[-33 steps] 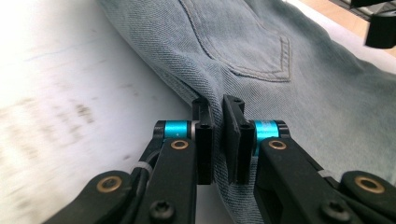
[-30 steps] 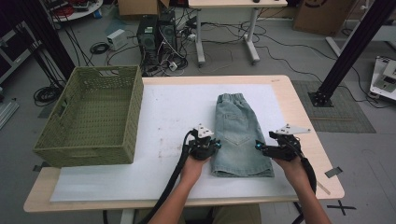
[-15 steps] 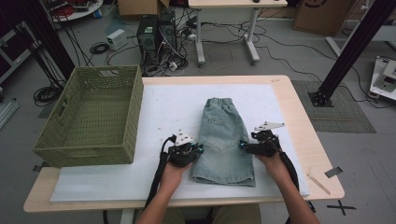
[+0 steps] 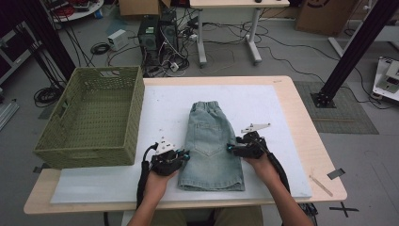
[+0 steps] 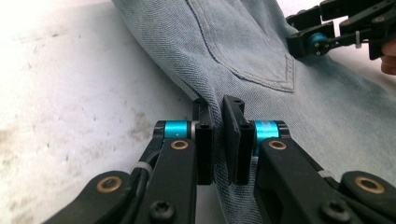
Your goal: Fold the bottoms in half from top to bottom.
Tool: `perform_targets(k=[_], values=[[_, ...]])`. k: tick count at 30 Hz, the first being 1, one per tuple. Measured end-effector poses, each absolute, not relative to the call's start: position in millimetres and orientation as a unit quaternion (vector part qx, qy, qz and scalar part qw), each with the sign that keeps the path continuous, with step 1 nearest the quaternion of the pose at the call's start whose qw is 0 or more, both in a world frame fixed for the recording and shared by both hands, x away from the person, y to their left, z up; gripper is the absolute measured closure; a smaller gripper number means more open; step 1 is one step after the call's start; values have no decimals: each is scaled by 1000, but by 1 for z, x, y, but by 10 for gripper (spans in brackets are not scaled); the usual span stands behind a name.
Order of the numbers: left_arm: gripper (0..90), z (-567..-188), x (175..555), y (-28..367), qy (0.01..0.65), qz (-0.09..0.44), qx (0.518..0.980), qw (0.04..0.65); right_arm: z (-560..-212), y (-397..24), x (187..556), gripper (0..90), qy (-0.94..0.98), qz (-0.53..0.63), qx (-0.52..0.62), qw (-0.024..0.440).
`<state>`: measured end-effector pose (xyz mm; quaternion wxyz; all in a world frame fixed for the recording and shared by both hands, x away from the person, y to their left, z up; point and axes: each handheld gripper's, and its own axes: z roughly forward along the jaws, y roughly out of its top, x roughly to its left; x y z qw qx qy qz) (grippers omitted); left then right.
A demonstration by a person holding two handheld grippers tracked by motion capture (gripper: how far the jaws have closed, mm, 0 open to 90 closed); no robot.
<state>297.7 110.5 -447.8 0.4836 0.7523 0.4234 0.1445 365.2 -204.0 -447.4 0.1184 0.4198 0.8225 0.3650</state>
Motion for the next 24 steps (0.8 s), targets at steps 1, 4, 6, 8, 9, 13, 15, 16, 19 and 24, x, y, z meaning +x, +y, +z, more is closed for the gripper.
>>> perform_targets(k=[1, 4, 6, 8, 9, 13, 15, 16, 19, 24], values=[[834, -448, 296, 111, 423, 145, 752, 485, -447, -204, 366, 467, 823, 365, 420, 118], [834, -448, 293, 113, 421, 144, 753, 485, -448, -203, 365, 464, 821, 368, 421, 113], [834, -448, 292, 115, 420, 142, 754, 484, -448, -201, 364, 451, 819, 368, 426, 114], [833, -449, 292, 115, 419, 142, 756, 482, -448, -200, 364, 460, 819, 368, 426, 115], [833, -450, 292, 114, 420, 141, 756, 482, -448, -200, 364, 495, 819, 368, 425, 114], [833, -450, 292, 114, 419, 140, 757, 482, -447, -199, 362, 682, 823, 372, 418, 99], [833, -450, 291, 115, 417, 137, 758, 483, -446, -199, 360, 747, 826, 373, 411, 98], [833, -450, 289, 114, 417, 135, 758, 483, -446, -199, 360, 766, 828, 372, 407, 101], [832, -449, 287, 115, 409, 131, 763, 483, -444, -200, 357, 780, 833, 369, 399, 99], [685, -449, 293, 116, 415, 129, 761, 481, -442, -200, 353, 776, 839, 363, 392, 107]])
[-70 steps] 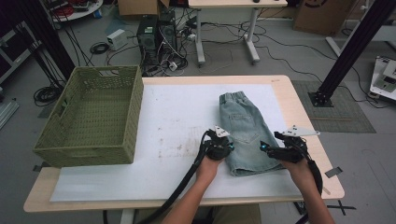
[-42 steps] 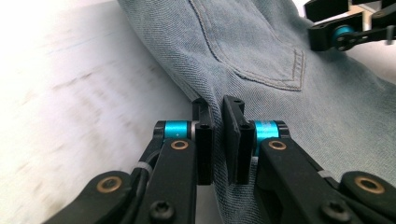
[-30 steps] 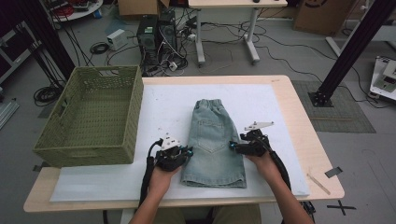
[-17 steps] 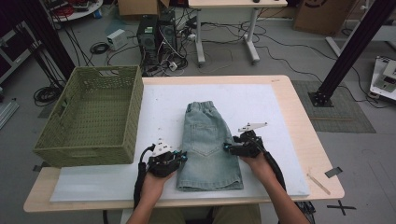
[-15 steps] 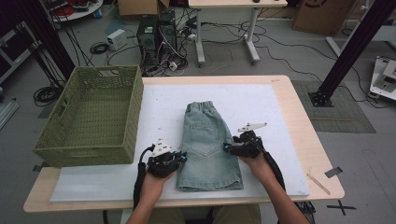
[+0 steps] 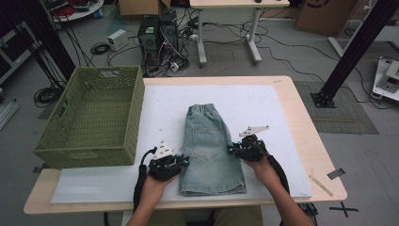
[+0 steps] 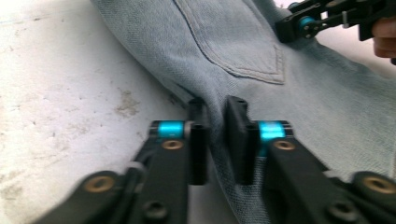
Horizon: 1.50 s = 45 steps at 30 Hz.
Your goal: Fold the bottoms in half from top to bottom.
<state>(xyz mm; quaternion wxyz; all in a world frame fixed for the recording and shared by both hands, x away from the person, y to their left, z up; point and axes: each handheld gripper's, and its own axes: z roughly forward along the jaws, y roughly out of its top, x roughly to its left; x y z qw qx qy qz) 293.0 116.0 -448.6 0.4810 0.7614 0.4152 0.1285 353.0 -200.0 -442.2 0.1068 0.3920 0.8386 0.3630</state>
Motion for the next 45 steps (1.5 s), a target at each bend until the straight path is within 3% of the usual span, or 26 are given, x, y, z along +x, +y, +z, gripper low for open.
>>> perform_targets(k=[2, 4, 6, 10, 14, 25, 39, 45], values=[[498, -446, 299, 118, 427, 133, 748, 490, -442, -200, 353, 758, 839, 363, 390, 108], [450, -443, 306, 121, 429, 148, 738, 500, -441, -201, 353, 703, 837, 367, 391, 111], [341, -440, 315, 123, 435, 162, 733, 498, -438, -203, 351, 610, 833, 376, 386, 121], [269, -432, 333, 126, 440, 168, 721, 508, -430, -210, 348, 454, 819, 407, 381, 136], [260, -424, 351, 122, 446, 174, 716, 508, -428, -214, 347, 410, 812, 415, 385, 146], [251, -414, 387, 104, 455, 169, 725, 488, -426, -216, 343, 407, 811, 425, 377, 144], [234, -442, 412, 92, 480, 119, 746, 446, -427, -212, 343, 406, 817, 419, 371, 140], [360, -452, 416, 88, 479, 84, 749, 450, -428, -212, 343, 406, 817, 419, 371, 140]])
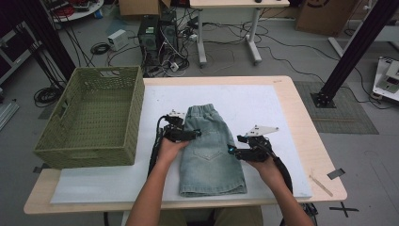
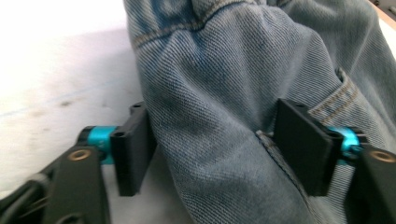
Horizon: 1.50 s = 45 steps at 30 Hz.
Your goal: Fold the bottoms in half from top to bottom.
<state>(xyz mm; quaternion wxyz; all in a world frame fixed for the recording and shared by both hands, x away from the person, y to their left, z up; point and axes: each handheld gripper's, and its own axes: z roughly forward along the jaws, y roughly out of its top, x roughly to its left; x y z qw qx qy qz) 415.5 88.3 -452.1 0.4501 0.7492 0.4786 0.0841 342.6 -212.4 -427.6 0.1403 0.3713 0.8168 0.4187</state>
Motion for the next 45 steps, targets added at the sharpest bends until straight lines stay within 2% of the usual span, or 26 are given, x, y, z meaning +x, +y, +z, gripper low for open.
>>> perform_targets(k=[2, 6, 8, 13, 17, 20, 26, 29, 36, 41, 45], values=[[442, -453, 416, 89, 474, 71, 749, 458, -427, -213, 343, 404, 815, 420, 374, 140], [697, -454, 413, 91, 467, 64, 737, 484, -427, -214, 343, 393, 813, 422, 376, 140], [734, -454, 412, 92, 464, 61, 734, 492, -427, -214, 343, 391, 812, 423, 378, 138], [753, -452, 411, 96, 446, 53, 719, 531, -425, -214, 343, 392, 806, 432, 381, 138], [756, -446, 408, 97, 417, 53, 713, 562, -422, -213, 342, 443, 799, 447, 379, 132], [756, -440, 405, 99, 393, 57, 714, 577, -418, -206, 341, 520, 801, 455, 366, 130], [757, -429, 398, 99, 344, 64, 719, 600, -418, -186, 341, 758, 808, 467, 341, 113], [756, -426, 397, 99, 328, 70, 728, 598, -419, -174, 339, 841, 814, 469, 324, 111], [755, -424, 395, 101, 310, 70, 734, 600, -424, -136, 345, 861, 825, 480, 288, 76], [756, -423, 391, 105, 297, 65, 743, 596, -432, -116, 355, 874, 849, 431, 289, 98], [759, -427, 383, 109, 285, 66, 748, 596, -438, -116, 357, 900, 862, 386, 298, 135]])
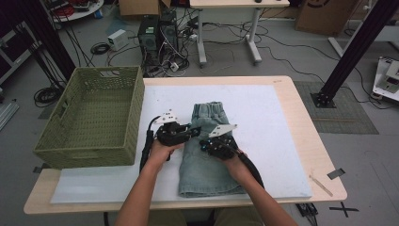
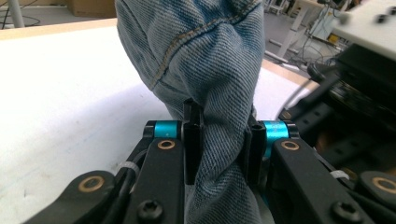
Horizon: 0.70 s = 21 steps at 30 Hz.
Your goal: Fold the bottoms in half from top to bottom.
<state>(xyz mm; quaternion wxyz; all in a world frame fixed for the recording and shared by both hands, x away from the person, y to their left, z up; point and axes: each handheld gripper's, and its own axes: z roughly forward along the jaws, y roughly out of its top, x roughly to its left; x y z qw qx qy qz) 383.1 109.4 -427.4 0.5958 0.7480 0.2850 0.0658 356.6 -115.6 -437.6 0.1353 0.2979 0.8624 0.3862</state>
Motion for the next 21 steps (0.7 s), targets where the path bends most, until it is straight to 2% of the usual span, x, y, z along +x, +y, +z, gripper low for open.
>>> perform_targets(k=[8, 13, 16, 20, 21], values=[[764, -430, 366, 112, 255, 86, 766, 583, -440, -129, 350, 900, 872, 337, 301, 188], [764, -430, 362, 111, 250, 94, 769, 581, -440, -148, 350, 900, 864, 348, 317, 180], [764, -430, 360, 112, 248, 97, 768, 582, -435, -160, 350, 730, 860, 363, 321, 159], [764, -430, 359, 112, 246, 102, 769, 582, -418, -194, 350, 650, 827, 435, 327, 139], [764, -430, 359, 112, 245, 103, 770, 580, -413, -203, 352, 630, 818, 445, 333, 147]])
